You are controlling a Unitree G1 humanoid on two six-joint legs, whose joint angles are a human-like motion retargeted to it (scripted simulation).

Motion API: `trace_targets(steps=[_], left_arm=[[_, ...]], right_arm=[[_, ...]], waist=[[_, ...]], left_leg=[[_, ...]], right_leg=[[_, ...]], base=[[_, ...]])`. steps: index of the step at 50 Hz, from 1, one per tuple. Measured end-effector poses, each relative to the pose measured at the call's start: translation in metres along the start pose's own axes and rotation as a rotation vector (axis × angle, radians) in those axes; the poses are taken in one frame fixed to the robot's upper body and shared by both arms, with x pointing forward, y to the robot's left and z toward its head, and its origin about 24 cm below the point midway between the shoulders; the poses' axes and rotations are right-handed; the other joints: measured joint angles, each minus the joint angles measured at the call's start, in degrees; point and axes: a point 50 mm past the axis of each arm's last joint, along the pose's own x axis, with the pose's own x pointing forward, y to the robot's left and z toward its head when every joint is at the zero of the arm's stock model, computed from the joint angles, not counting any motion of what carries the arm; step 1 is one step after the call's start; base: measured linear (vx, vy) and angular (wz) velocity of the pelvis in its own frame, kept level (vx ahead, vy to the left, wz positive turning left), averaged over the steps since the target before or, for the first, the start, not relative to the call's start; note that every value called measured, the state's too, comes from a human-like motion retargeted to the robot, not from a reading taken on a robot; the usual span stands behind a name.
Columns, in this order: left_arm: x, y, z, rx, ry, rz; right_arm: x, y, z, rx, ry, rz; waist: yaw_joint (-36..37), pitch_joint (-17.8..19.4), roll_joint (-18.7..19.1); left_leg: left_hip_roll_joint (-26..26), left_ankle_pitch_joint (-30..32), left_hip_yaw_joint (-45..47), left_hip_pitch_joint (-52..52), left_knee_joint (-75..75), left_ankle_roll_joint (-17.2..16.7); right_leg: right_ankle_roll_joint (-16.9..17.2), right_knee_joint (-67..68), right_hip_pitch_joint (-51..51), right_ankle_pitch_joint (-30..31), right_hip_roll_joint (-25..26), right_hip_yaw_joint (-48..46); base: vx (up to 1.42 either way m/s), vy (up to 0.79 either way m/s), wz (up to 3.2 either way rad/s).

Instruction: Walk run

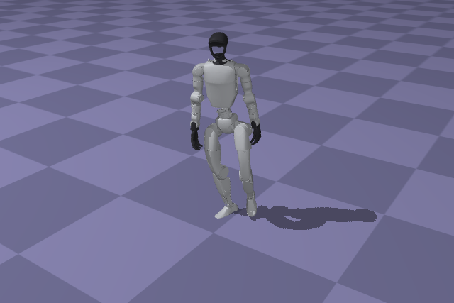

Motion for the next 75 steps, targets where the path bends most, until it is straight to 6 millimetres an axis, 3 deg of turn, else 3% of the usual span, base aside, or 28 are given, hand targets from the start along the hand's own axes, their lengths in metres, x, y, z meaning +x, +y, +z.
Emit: trace_targets(steps=[7, 10, 14, 17, 20, 23, 26, 28, 33, 36, 43, 50, 54, 55, 58, 61, 63, 65, 67, 71, 75], left_arm=[[-0.001, -0.022, -0.042, -0.036, 0.154, -0.034], [-0.002, -0.027, -0.045, -0.022, 0.175, -0.052], [-0.001, -0.026, -0.037, 0.008, 0.168, -0.067], [-0.001, -0.022, -0.03, 0.032, 0.151, -0.065], [0.0, -0.018, -0.018, 0.027, 0.12, -0.064], [0.0, -0.008, -0.003, 0.037, 0.074, -0.036], [-0.001, 0.005, 0.019, 0.06, 0.008, -0.009], [-0.004, 0.018, 0.04, 0.067, -0.054, 0.02], [-0.017, 0.046, 0.091, 0.091, -0.196, 0.089], [-0.029, 0.058, 0.123, 0.097, -0.29, 0.104], [-0.057, 0.077, 0.18, 0.105, -0.504, 0.148], [-0.065, 0.069, 0.199, 0.12, -0.578, 0.121], [-0.054, 0.056, 0.184, 0.119, -0.54, 0.078], [-0.048, 0.052, 0.174, 0.118, -0.513, 0.065], [-0.031, 0.038, 0.143, 0.115, -0.431, 0.043], [-0.015, 0.025, 0.101, 0.069, -0.31, 0.02], [-0.009, 0.021, 0.075, 0.058, -0.225, 0.014], [-0.004, 0.018, 0.052, 0.068, -0.148, 0.026], [-0.003, 0.016, 0.04, 0.072, -0.105, 0.034], [0.0, 0.007, 0.008, 0.051, -0.006, 0.022], [-0.001, 0.003, -0.015, 0.024, 0.068, 0.023]], right_arm=[[0.0, -0.002, 0.057, -0.08, -0.138, -0.011], [-0.001, 0.0, 0.073, -0.087, -0.179, -0.013], [-0.001, 0.003, 0.076, -0.07, -0.191, 0.004], [0.0, 0.0, 0.061, -0.06, -0.148, 0.001], [0.001, 0.0, 0.033, -0.076, -0.064, 0.001], [0.0, 0.001, 0.0, -0.069, 0.02, 0.001], [-0.002, -0.001, -0.022, -0.075, 0.077, -0.008], [-0.003, -0.001, -0.032, -0.1, 0.099, -0.011], [-0.007, 0.0, -0.056, -0.083, 0.152, -0.017], [-0.01, 0.001, -0.069, -0.055, 0.18, -0.019], [-0.017, 0.007, -0.096, -0.023, 0.261, 0.003], [-0.02, 0.015, -0.104, -0.032, 0.318, 0.04], [-0.018, 0.02, -0.1, -0.045, 0.304, 0.058], [-0.019, 0.02, -0.102, -0.041, 0.308, 0.06], [-0.018, 0.019, -0.099, -0.026, 0.317, 0.058], [-0.013, 0.015, -0.084, -0.062, 0.267, 0.033], [-0.01, 0.011, -0.069, -0.089, 0.209, 0.018], [-0.005, 0.007, -0.047, -0.116, 0.137, -0.003], [-0.002, 0.005, -0.032, -0.133, 0.094, -0.022], [0.001, 0.002, 0.01, -0.172, -0.006, -0.04], [0.002, 0.003, 0.044, -0.201, -0.081, -0.016]], waist=[[4.03, 0.98, 4.8], [5.72, 1.4, 5.55], [6.63, 0.74, 5.59], [7.83, -0.52, 5.82], [7.82, -1.98, 5.88], [7.35, -3.52, 7.94], [7.17, -4.23, 10.76], [6.73, -3.96, 12.24], [3.49, -3.1, 11.02], [0.99, -2.85, 9.36], [-4.21, -1.21, 6.64], [-6.14, -1.67, 6.33], [-7.97, -2.91, 5.72], [-8.01, -3.16, 5.3], [-6.43, -3.3, 4.61], [-5.84, -2.67, 2.51], [-5.13, -1.81, 0.15], [-3.21, 0.05, -2.66], [-2.13, 1.0, -2.88], [-0.59, 1.69, -1.1], [0.61, 1.97, 1.31]], left_leg=[[-1.57, -3.48, -6.31, -10.69, -23.06, -3.04], [-1.9, -2.79, -8.35, -13.53, -29.54, -5.1], [-2.32, -2.37, -9.5, -15.89, -28.86, -3.33], [-1.44, -0.48, -6.73, -14.98, -25.82, -1.4], [-0.99, -2.12, -8.51, -15.18, -21.02, 1.02], [0.81, -5.98, -10.23, -10.72, -21.31, 1.98], [3.24, -8.26, -11.0, -6.18, -22.81, 1.79], [4.67, -10.0, -10.31, -2.95, -23.75, 1.33], [1.06, -10.24, -8.97, 3.9, -30.41, 1.72], [-1.77, -10.84, -8.52, 7.24, -33.45, 1.57], [-6.51, -13.74, -10.72, 15.63, -36.98, 0.38], [-6.36, -15.9, -12.67, 21.2, -37.16, -2.09], [-5.95, -12.58, -15.21, 23.56, -34.77, -3.84], [-6.17, -10.47, -15.78, 24.75, -33.92, -4.39], [-5.7, -0.42, -13.38, 26.01, -30.16, -4.98], [-4.78, 11.48, -4.77, 25.45, -21.93, -2.19], [-4.43, 14.28, -0.45, 23.24, -13.28, -0.44], [-3.26, 8.8, 3.09, 18.9, -3.31, -0.05], [-1.43, 5.34, 4.1, 14.94, 1.04, 0.79], [0.76, -1.3, 3.88, 3.48, 2.13, 0.04], [2.09, -4.43, 5.15, -4.49, -6.47, -0.8]], right_leg=[[0.98, -5.15, 9.15, -2.05, 7.46, 0.45], [2.1, -6.3, 12.42, -2.75, 8.35, 0.82], [4.79, -6.4, 15.66, -2.36, 8.27, 1.17], [7.18, -5.23, 17.49, 0.07, 7.98, 1.53], [9.36, -1.39, 18.31, 7.99, 6.23, 0.97], [7.71, 6.88, 17.42, 19.49, 5.31, -4.13], [3.96, 19.74, 13.72, 26.37, 3.94, -8.28], [2.48, 29.9, 8.83, 23.5, 1.6, -10.42], [4.87, 37.24, -5.25, 15.03, -0.81, -10.07], [4.51, 29.61, -12.25, 10.94, -0.49, -9.65], [3.23, 4.76, -21.64, 7.77, 3.23, -4.69], [1.63, -0.71, -25.79, 6.08, 4.72, -7.03], [-3.1, 4.35, -24.81, 9.9, 3.21, -6.96], [-3.66, 5.17, -23.94, 11.6, 2.83, -6.98], [-3.79, 9.33, -22.79, 8.5, 3.32, -0.24], [-3.49, 7.75, -17.13, 5.63, 1.84, 0.53], [-3.13, 6.58, -13.47, 4.15, -0.58, -0.52], [-2.12, 5.78, -10.07, 2.29, -2.67, 1.14], [-1.79, 4.19, -7.36, 1.71, -2.67, -0.32], [-1.35, -0.48, -1.64, 0.82, 0.6, -2.65], [-1.1, -4.1, 3.07, -0.31, 4.56, -3.92]], base=[[0.55, -0.06, -0.42], [0.61, 0.03, -0.49], [0.68, 0.09, -0.22], [0.78, 0.2, -0.25], [0.76, 0.16, -0.34], [0.88, 0.21, -0.14], [0.71, 0.19, -0.35], [0.5, 0.09, -0.58], [0.51, 0.06, 0.13], [0.48, 0.02, 0.42], [0.58, -0.06, 0.53], [0.61, -0.14, 0.33], [0.82, -0.23, 0.53], [0.9, -0.18, 0.3], [0.84, -0.18, 0.02], [0.82, -0.21, -0.28], [0.66, -0.21, -0.07], [0.63, -0.21, 0.14], [0.59, -0.19, 0.05], [0.4, -0.11, -0.15], [0.51, -0.08, -0.19]])
